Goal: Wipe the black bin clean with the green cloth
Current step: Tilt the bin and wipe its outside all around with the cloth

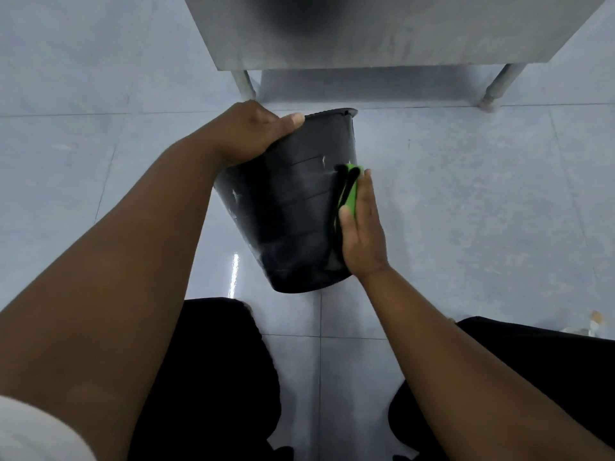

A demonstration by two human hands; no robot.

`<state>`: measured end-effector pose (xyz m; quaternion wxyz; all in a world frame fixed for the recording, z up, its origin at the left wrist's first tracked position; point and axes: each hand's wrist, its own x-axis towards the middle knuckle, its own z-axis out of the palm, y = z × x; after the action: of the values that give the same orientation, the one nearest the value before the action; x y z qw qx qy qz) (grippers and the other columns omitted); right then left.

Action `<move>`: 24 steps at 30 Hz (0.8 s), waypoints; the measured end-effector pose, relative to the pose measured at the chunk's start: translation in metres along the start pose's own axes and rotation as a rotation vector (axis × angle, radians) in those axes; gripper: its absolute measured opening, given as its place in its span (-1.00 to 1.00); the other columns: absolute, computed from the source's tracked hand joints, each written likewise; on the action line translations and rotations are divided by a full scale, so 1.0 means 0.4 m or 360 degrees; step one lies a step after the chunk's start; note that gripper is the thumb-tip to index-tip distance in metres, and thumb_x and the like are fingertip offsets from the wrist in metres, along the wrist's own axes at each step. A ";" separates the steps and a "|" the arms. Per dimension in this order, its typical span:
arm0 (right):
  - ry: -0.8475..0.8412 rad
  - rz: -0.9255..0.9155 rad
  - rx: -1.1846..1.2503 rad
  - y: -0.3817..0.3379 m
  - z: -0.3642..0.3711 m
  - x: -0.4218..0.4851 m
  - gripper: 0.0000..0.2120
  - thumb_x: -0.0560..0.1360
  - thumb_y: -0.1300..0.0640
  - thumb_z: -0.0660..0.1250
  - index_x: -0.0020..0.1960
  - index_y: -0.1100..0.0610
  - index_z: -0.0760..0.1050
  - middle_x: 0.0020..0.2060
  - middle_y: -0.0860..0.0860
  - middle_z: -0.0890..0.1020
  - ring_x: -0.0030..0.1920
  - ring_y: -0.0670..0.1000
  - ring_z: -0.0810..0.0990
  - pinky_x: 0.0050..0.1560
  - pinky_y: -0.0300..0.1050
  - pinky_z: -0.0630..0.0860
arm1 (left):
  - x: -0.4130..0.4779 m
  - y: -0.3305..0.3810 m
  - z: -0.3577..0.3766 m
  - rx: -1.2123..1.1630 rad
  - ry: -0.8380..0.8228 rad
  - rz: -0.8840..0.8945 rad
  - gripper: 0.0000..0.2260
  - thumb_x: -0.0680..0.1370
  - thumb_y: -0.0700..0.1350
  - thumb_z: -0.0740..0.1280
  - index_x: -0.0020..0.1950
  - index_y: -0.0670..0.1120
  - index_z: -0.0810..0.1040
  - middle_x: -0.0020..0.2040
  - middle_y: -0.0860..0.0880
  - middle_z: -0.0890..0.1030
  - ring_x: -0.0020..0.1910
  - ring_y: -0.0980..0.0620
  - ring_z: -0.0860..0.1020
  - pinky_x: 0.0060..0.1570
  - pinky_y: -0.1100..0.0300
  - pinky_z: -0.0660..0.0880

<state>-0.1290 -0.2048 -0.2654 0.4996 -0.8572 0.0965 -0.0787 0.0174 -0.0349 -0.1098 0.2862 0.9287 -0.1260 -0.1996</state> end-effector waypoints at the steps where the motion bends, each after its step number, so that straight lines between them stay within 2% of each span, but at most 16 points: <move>1: 0.0005 0.0212 0.0135 -0.016 -0.004 0.017 -0.43 0.65 -0.20 -0.08 0.62 -0.09 -0.01 0.61 -0.08 0.10 0.60 -0.05 0.10 0.59 -0.02 0.10 | -0.004 -0.006 -0.002 -0.0048 -0.0022 -0.0020 -0.27 0.53 0.36 0.22 -0.13 -0.39 0.52 -0.26 -0.17 0.42 -0.25 -0.01 0.43 -0.22 0.16 0.33; 3: 0.0020 0.0525 0.0310 -0.044 -0.010 0.053 -0.49 0.67 -0.20 -0.11 0.61 -0.18 0.04 0.58 -0.14 0.20 0.56 -0.04 0.20 0.57 0.10 0.16 | -0.010 -0.010 0.001 -0.0099 -0.0057 -0.0025 -0.29 0.52 0.36 0.23 -0.20 -0.37 0.49 -0.29 -0.16 0.38 -0.28 -0.01 0.40 -0.21 0.13 0.32; 4: 0.0072 0.0517 0.0283 -0.060 -0.011 0.061 -0.49 0.68 -0.18 -0.11 0.61 -0.14 0.04 0.58 -0.10 0.21 0.56 -0.01 0.20 0.56 0.14 0.17 | -0.013 -0.007 0.004 -0.0104 -0.0059 -0.0026 -0.33 0.53 0.35 0.24 -0.30 -0.31 0.41 -0.33 -0.13 0.34 -0.31 0.01 0.36 -0.22 0.12 0.29; 5: 0.0149 0.0400 0.0177 -0.081 -0.008 0.058 -0.47 0.69 -0.15 -0.10 0.63 -0.05 0.03 0.60 -0.03 0.18 0.58 0.02 0.17 0.55 0.16 0.17 | -0.016 -0.002 0.007 -0.0108 -0.0050 -0.0029 -0.38 0.53 0.33 0.25 -0.37 -0.20 0.31 -0.37 -0.09 0.29 -0.34 0.02 0.32 -0.24 0.12 0.26; 7: 0.0220 -0.0077 -0.0263 -0.121 0.015 0.032 -0.39 0.67 -0.14 -0.04 0.62 0.13 0.03 0.61 0.15 0.07 0.61 0.18 0.06 0.56 0.21 0.10 | -0.023 0.015 0.013 -0.0100 -0.0037 -0.0005 -0.46 0.55 0.31 0.25 -0.39 -0.04 0.17 -0.40 -0.03 0.22 -0.37 0.04 0.26 -0.27 0.13 0.22; 9: 0.0148 -0.0626 -0.0811 -0.148 0.056 -0.005 -0.37 0.64 -0.17 0.07 0.60 0.14 0.10 0.59 0.19 0.02 0.59 0.32 0.03 0.56 0.29 0.00 | -0.025 0.029 0.018 -0.0028 -0.0016 0.0036 -0.47 0.58 0.28 0.22 -0.38 -0.06 0.19 -0.40 -0.04 0.25 -0.38 0.03 0.26 -0.27 0.13 0.23; 11: 0.0020 -0.1005 -0.1091 -0.162 0.082 -0.035 -0.41 0.62 -0.16 0.18 0.58 0.04 0.23 0.58 0.11 0.09 0.58 0.30 0.08 0.55 0.32 -0.03 | -0.020 0.038 0.024 0.0058 -0.0002 0.0047 -0.43 0.59 0.29 0.17 -0.34 -0.17 0.32 -0.34 -0.12 0.37 -0.32 0.00 0.35 -0.24 0.12 0.28; 13: -0.0058 -0.1202 -0.1136 -0.161 0.086 -0.050 -0.46 0.62 -0.12 0.23 0.55 0.01 0.30 0.57 0.05 0.23 0.59 0.24 0.11 0.55 0.30 0.00 | -0.015 0.045 0.025 0.0145 -0.0018 0.0035 -0.38 0.59 0.31 0.15 -0.24 -0.26 0.45 -0.26 -0.19 0.48 -0.24 -0.04 0.43 -0.22 0.14 0.33; 16: -0.0066 -0.1320 -0.1101 -0.144 0.060 -0.027 -0.46 0.61 -0.16 0.24 0.53 -0.02 0.33 0.56 0.05 0.28 0.59 0.20 0.13 0.56 0.27 0.02 | -0.019 0.043 0.020 0.0126 -0.0012 0.0045 -0.43 0.60 0.28 0.16 -0.31 -0.20 0.38 -0.32 -0.15 0.40 -0.30 -0.01 0.37 -0.27 0.16 0.30; 18: -0.0013 -0.1227 -0.0986 -0.122 0.027 0.009 -0.41 0.58 -0.21 0.25 0.54 0.01 0.31 0.56 0.13 0.25 0.59 0.23 0.08 0.55 0.30 -0.01 | -0.027 0.046 0.018 0.0062 -0.0022 0.0074 -0.46 0.61 0.27 0.17 -0.35 -0.14 0.30 -0.35 -0.12 0.32 -0.34 0.01 0.31 -0.29 0.15 0.26; 21: 0.0149 -0.0691 -0.0429 -0.067 -0.016 0.061 -0.31 0.59 -0.19 0.17 0.59 0.12 0.12 0.59 0.24 0.09 0.60 0.27 -0.01 0.55 0.30 0.04 | -0.036 0.055 0.024 0.0053 -0.0078 0.0096 -0.47 0.61 0.26 0.15 -0.37 -0.10 0.22 -0.37 -0.09 0.27 -0.36 0.03 0.27 -0.32 0.21 0.23; 22: 0.0148 -0.0428 -0.0169 -0.055 -0.028 0.069 -0.32 0.60 -0.19 0.11 0.61 0.10 0.05 0.61 0.19 0.06 0.61 0.20 0.00 0.56 0.25 0.07 | -0.039 0.059 0.025 0.0047 -0.0086 0.0075 -0.48 0.62 0.27 0.14 -0.38 -0.07 0.18 -0.38 -0.06 0.27 -0.37 0.03 0.27 -0.32 0.21 0.24; 24: 0.0112 0.0108 0.0249 -0.039 -0.041 0.089 -0.37 0.61 -0.27 -0.03 0.62 -0.08 0.02 0.61 -0.01 0.14 0.59 0.03 0.14 0.56 0.18 0.16 | -0.040 0.065 0.023 0.0012 -0.0092 0.0019 -0.46 0.63 0.26 0.10 -0.40 -0.07 0.18 -0.39 -0.03 0.31 -0.40 0.03 0.31 -0.27 0.17 0.26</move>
<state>-0.0969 -0.2196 -0.2426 0.5636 -0.8086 0.1366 -0.0992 -0.0038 -0.0547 -0.0971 0.2799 0.9229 -0.1404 -0.2242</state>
